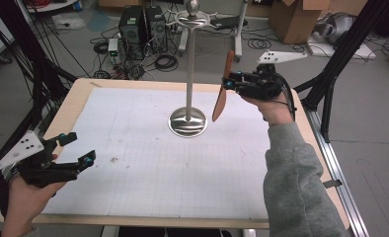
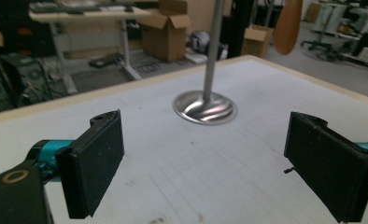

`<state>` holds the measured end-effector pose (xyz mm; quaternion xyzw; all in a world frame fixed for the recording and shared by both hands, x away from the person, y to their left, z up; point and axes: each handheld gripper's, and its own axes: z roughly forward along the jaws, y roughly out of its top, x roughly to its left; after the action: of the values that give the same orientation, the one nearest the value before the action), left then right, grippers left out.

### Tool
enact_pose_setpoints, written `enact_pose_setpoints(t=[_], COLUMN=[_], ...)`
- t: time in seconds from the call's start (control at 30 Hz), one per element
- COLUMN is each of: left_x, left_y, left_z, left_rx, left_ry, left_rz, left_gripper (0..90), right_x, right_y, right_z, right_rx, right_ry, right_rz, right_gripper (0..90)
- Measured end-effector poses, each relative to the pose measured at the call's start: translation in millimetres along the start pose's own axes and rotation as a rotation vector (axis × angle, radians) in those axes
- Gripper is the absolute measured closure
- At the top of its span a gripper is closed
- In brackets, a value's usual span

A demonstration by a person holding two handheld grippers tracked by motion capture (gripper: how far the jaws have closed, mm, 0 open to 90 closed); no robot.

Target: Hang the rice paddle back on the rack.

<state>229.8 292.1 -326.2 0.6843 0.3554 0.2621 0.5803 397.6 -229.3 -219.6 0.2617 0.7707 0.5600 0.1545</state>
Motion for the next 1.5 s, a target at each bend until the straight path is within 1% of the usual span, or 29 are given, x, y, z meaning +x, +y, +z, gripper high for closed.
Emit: enact_pose_setpoints(t=[0.03, 0.07, 0.17, 0.27, 0.33, 0.37, 0.4, 0.5, 0.6, 0.77, 0.8, 0.87, 0.97, 1.13, 1.17, 1.27, 1.4, 1.5], left_x=[0.0, 1.1, 3.7, 5.6, 7.1, 7.8, 7.6, 7.5, 8.0, 9.4, 9.8, 10.2, 11.3, 13.3, 13.7, 14.6, 14.7, 15.2], left_y=[0.0, 0.2, 0.3, -0.7, -1.6, -2.0, -2.1, -1.1, -0.7, -0.8, -0.9, -1.3, -2.2, -3.6, -3.9, -4.3, -4.6, -4.9], left_z=[0.0, -1.7, -4.8, -5.3, -5.1, -5.1, -5.5, -8.4, -10.0, -12.0, -12.5, -13.2, -13.2, -13.6, -13.6, -15.0, -17.2, -18.0], left_rx=[0.0, -0.011, -0.009, -0.003, 0.004, 0.007, 0.004, -0.037, -0.04, -0.038, -0.038, -0.039, -0.036, -0.026, -0.024, -0.021, -0.022, -0.021], left_ry=[0.0, 0.002, 0.006, 0.009, 0.01, 0.012, 0.019, 0.035, 0.035, 0.055, 0.055, 0.057, 0.062, 0.071, 0.076, 0.084, 0.094, 0.102], left_rz=[0.0, -0.004, -0.007, -0.015, -0.013, -0.014, -0.013, -0.01, -0.012, -0.013, -0.014, -0.018, -0.022, -0.026, -0.032, -0.036, -0.037, -0.039], left_gripper=[12.5, 12.5, 12.5, 12.6, 12.6, 12.6, 12.6, 12.7, 12.7, 12.7, 12.6, 12.7, 12.7, 12.7, 12.8, 12.8, 12.7, 12.7], right_x=[0.0, -1.3, -5.0, -9.0, -10.9, -14.4, -14.4, -15.9, -14.3, -15.6, -16.7, -19.4, -21.5, -24.6, -26.4, -29.7, -31.8, -32.4], right_y=[0.0, 0.8, 5.0, 9.1, 11.0, 13.2, 13.2, 16.8, 22.5, 30.1, 31.2, 34.2, 39.0, 46.5, 48.8, 50.1, 49.9, 50.2], right_z=[0.0, 1.0, 3.1, 4.7, 5.8, 7.1, 7.1, 8.1, 9.8, 13.1, 13.8, 15.2, 17.2, 21.3, 22.3, 24.3, 26.6, 27.8], right_rx=[0.0, -0.002, 0.007, 0.001, 0.005, 0.003, 0.003, -0.008, -0.01, -0.01, -0.014, -0.024, -0.034, -0.034, -0.035, -0.037, -0.041, -0.054], right_ry=[0.0, 0.004, 0.009, 0.026, 0.02, 0.022, 0.022, 0.015, 0.011, 0.007, 0.011, 0.035, 0.033, 0.043, 0.042, 0.05, 0.06, 0.064], right_rz=[0.0, -0.002, -0.02, -0.017, -0.016, -0.012, -0.012, -0.019, -0.034, -0.03, -0.03, -0.016, -0.024, -0.02, -0.018, -0.005, -0.001, 0.004], right_gripper=[64.6, 64.6, 64.6, 64.6, 64.6, 64.6, 64.6, 64.7, 64.6, 64.6, 64.6, 64.7, 64.6, 64.6, 64.6, 64.6, 64.6, 64.6])
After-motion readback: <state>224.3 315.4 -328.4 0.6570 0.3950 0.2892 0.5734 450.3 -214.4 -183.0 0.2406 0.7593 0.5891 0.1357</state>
